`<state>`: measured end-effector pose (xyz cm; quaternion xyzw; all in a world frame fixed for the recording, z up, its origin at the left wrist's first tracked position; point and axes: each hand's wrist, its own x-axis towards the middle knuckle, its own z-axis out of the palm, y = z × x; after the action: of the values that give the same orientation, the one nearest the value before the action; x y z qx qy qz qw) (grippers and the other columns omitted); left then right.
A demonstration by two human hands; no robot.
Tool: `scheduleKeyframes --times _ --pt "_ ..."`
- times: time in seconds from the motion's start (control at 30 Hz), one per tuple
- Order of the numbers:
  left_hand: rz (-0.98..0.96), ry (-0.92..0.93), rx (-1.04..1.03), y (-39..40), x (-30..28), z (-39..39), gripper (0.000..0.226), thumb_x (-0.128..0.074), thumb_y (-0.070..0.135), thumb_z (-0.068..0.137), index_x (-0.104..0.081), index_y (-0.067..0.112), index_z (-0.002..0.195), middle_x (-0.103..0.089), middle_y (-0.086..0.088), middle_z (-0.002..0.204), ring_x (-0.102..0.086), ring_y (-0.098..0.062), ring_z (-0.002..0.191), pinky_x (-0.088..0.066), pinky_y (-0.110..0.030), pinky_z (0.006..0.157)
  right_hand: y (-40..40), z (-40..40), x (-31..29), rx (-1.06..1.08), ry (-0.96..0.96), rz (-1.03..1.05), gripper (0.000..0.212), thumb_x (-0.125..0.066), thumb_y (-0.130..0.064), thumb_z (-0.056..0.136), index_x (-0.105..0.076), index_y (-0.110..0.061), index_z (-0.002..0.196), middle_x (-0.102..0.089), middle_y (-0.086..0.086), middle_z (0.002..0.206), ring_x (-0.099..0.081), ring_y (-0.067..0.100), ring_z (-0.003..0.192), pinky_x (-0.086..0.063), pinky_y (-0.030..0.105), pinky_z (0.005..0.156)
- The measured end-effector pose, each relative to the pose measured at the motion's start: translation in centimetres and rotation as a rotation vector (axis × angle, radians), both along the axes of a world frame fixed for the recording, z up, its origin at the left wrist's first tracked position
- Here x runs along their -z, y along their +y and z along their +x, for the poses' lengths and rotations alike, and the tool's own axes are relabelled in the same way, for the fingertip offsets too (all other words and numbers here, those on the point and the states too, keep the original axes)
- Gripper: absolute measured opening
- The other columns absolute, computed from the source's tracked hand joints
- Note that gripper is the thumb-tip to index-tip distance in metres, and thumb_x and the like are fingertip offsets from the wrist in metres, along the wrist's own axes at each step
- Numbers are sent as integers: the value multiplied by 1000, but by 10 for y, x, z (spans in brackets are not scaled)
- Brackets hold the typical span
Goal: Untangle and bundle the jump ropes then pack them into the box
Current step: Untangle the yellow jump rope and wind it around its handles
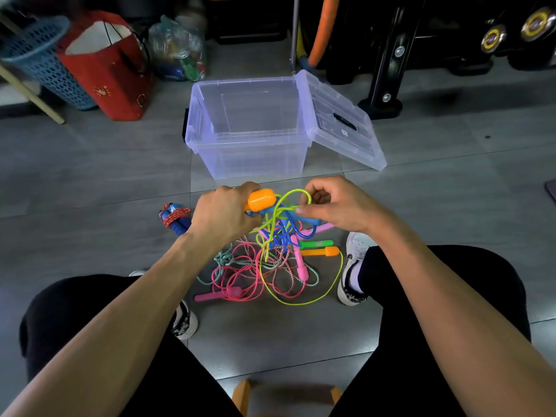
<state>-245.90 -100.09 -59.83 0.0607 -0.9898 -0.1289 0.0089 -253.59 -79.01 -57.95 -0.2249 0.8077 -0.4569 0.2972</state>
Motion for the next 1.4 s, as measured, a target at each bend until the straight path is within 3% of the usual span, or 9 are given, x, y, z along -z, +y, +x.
scheduleKeyframes --times 0.2,0.37,0.53,0.83,0.93,1.03,1.1,1.23,1.4 --pt "-20 -32 -86 -7 -1 -2 39 -68 40 79 -61 27 115 -68 -9 92 -62 -35 86 -40 -32 66 1 3 -1 -1 -8 21 14 -69 -22 89 -63 -10 85 -61 6 77 -53 17 71 -41 30 69" --pt "114 -146 -293 -15 -4 -4 24 -74 30 69 -52 20 72 -53 1 60 -57 -32 66 -39 -30 58 0 4 6 65 144 58 14 -72 -24 86 -62 -14 81 -58 -1 67 -50 12 61 -42 30 62" --pt "173 -209 -283 -14 1 -6 32 -79 34 72 -53 17 81 -55 -1 72 -56 -27 69 -38 -30 59 -2 4 11 -21 215 263 19 -73 -25 85 -57 -21 76 -59 0 68 -49 15 60 -43 34 60" --pt "1035 36 -553 -14 -20 -8 15 -67 17 88 -64 12 74 -46 6 45 -38 -10 39 -36 -22 45 -3 3 5 -31 312 361 11 -68 -20 83 -63 -18 73 -62 -3 69 -57 18 69 -41 27 59" --pt "1297 165 -539 -10 -38 -5 18 -64 13 92 -61 15 74 -46 4 47 -39 -11 41 -36 -22 43 -1 3 6 -118 249 484 3 -66 -21 84 -67 -18 85 -65 1 84 -59 19 81 -42 26 66" --pt "1399 172 -435 -7 -55 -1 13 -60 14 95 -60 13 82 -55 3 52 -49 -12 43 -44 -23 45 -1 4 14 -174 244 580 42 -67 -25 86 -56 -18 126 -59 4 124 -56 20 112 -45 29 92" --pt "1434 89 -345 -3 -60 3 9 -58 14 96 -60 11 87 -65 0 61 -60 -13 51 -52 -22 53 -10 10 11 -126 176 361 58 -68 -22 87 -45 -21 141 -50 -1 141 -49 16 128 -40 30 104" --pt "1554 -10 -226 0 -60 5 7 -54 8 96 -59 10 91 -74 -7 80 -72 -20 71 -57 -24 66 -36 22 4 -86 -60 -62 34 -68 -26 89 -63 -23 122 -64 -8 126 -57 3 117 -43 25 102" --pt "1727 200 -352 -12 -65 3 9 -52 6 96 -57 10 89 -74 -6 79 -72 -18 71 -57 -23 66 -49 19 16 -76 18 73 13 -65 -21 89 -69 -14 79 -72 10 81 -64 14 76 -53 35 79"
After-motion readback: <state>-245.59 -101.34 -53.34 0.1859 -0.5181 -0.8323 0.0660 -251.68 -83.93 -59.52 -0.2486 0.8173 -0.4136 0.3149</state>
